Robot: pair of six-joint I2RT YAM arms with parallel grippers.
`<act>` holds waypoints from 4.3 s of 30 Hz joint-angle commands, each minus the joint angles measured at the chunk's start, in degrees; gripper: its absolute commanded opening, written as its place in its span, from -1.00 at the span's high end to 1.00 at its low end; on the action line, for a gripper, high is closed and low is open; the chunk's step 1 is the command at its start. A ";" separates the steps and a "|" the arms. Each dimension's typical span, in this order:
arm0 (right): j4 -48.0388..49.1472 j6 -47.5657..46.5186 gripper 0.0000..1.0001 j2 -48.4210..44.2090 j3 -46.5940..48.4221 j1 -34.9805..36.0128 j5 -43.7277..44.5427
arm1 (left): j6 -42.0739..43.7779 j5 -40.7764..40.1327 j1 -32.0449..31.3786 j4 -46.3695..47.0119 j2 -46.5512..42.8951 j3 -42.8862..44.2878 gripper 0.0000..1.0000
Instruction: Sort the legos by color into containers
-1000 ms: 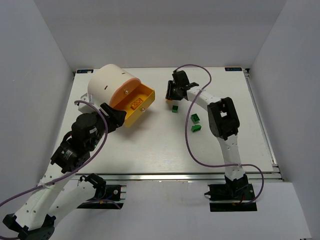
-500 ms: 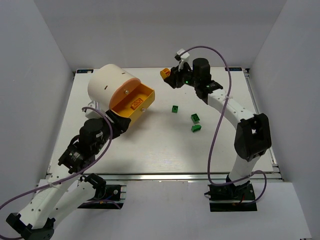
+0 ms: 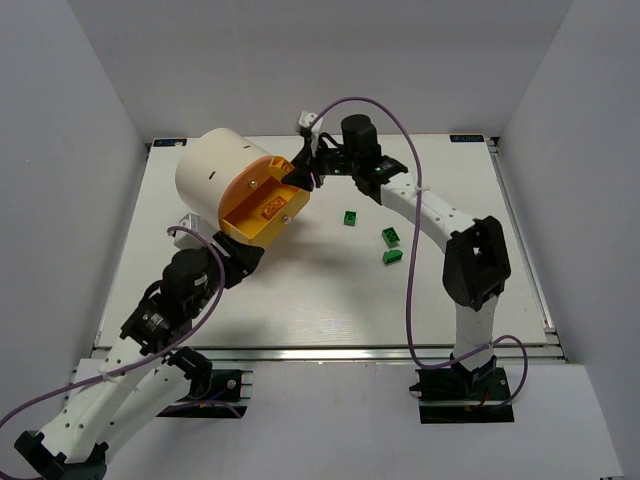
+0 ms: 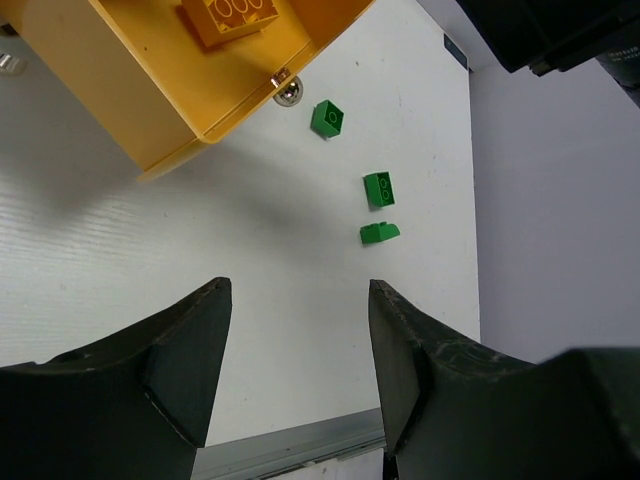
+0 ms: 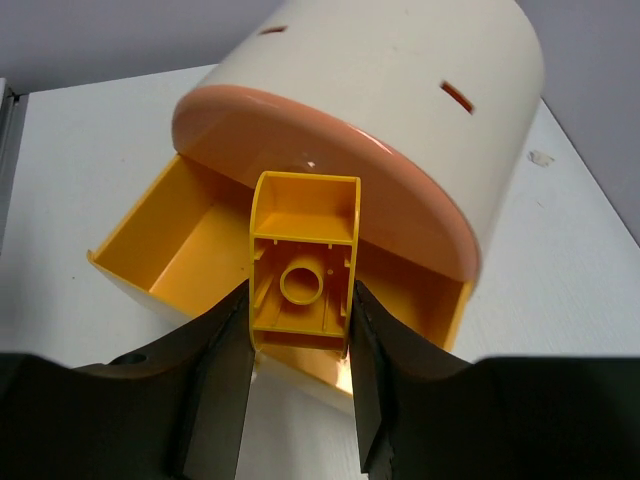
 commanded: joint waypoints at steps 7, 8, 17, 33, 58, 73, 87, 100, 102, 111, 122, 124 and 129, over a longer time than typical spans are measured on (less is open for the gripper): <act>-6.43 -3.80 -0.19 2.88 5.94 3.18 0.43 | -1.98 0.69 -0.23 0.49 -1.64 -1.67 -0.33; -6.61 -3.63 -0.24 2.89 5.85 3.36 0.61 | -2.16 0.87 -0.23 0.84 -1.81 -1.93 -0.33; -3.98 2.86 0.37 -0.62 3.41 2.39 1.49 | -1.29 3.94 -0.23 6.11 1.69 -4.22 0.56; 4.11 18.26 1.00 -22.42 -26.74 -10.70 13.53 | 18.48 -0.61 -0.76 2.79 36.39 14.75 0.80; 5.52 17.47 1.00 -27.61 -34.23 -14.39 12.83 | 27.46 -24.62 -0.77 1.90 54.26 25.48 -0.40; 5.43 17.03 1.00 -28.32 -35.46 -15.80 13.88 | 29.92 -29.63 0.38 2.08 64.45 33.13 -0.85; 5.52 16.41 1.00 -28.58 -37.13 -17.12 15.03 | 29.83 -33.32 0.38 1.02 66.30 34.72 -0.96; 5.35 15.27 1.00 -29.55 -38.80 -17.56 14.85 | 29.57 -33.51 0.91 -0.38 66.39 35.60 -0.64; 5.35 15.10 1.00 -29.55 -38.98 -17.73 14.85 | 30.09 -30.70 0.91 0.49 65.69 34.81 -0.25; 5.26 14.30 1.00 -29.63 -39.42 -17.56 14.50 | 29.13 -24.01 -0.23 2.16 63.40 29.80 0.71; 5.17 13.87 1.00 -28.76 -39.24 -17.47 14.15 | 35.27 -33.93 -2.51 -6.01 74.20 39.45 0.37; 5.08 13.60 1.00 -28.58 -39.15 -17.47 14.23 | 35.89 -37.53 -2.52 -6.54 75.35 40.51 0.21; 4.73 12.99 1.00 -27.97 -38.80 -17.47 14.32 | 34.58 -43.16 -3.05 -8.46 78.95 43.41 0.14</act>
